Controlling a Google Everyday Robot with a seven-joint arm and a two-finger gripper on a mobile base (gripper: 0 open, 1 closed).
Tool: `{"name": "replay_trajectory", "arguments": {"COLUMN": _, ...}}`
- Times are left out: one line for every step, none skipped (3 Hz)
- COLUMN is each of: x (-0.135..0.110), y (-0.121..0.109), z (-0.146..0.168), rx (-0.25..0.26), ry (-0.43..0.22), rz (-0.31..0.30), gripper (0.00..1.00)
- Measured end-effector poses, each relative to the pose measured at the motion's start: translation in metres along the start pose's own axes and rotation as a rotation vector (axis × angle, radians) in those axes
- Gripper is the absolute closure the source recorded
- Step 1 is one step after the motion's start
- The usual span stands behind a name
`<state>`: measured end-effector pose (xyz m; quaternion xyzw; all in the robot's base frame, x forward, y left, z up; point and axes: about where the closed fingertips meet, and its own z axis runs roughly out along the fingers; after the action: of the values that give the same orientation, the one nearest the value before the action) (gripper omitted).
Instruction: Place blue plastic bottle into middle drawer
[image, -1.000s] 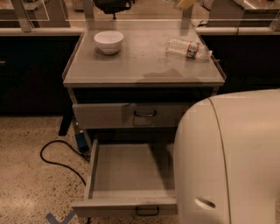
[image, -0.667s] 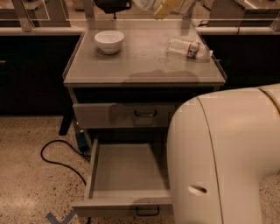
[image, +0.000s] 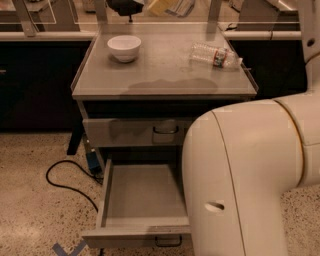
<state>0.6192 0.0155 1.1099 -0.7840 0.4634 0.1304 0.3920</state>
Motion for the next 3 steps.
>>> {"name": "replay_trajectory", "arguments": {"x": 0.004, "y": -0.003, "z": 0.005, "rx": 0.006, "ry": -0.024, "rz": 0.020, "gripper": 1.00}}
{"name": "replay_trajectory", "arguments": {"x": 0.014, "y": 0.016, "z": -0.017, "rx": 0.004, "ry": -0.030, "rz": 0.105, "gripper": 1.00}}
{"name": "replay_trajectory", "arguments": {"x": -0.028, "y": 0.057, "z": -0.060, "rx": 0.034, "ry": -0.045, "rz": 0.155, "gripper": 1.00}}
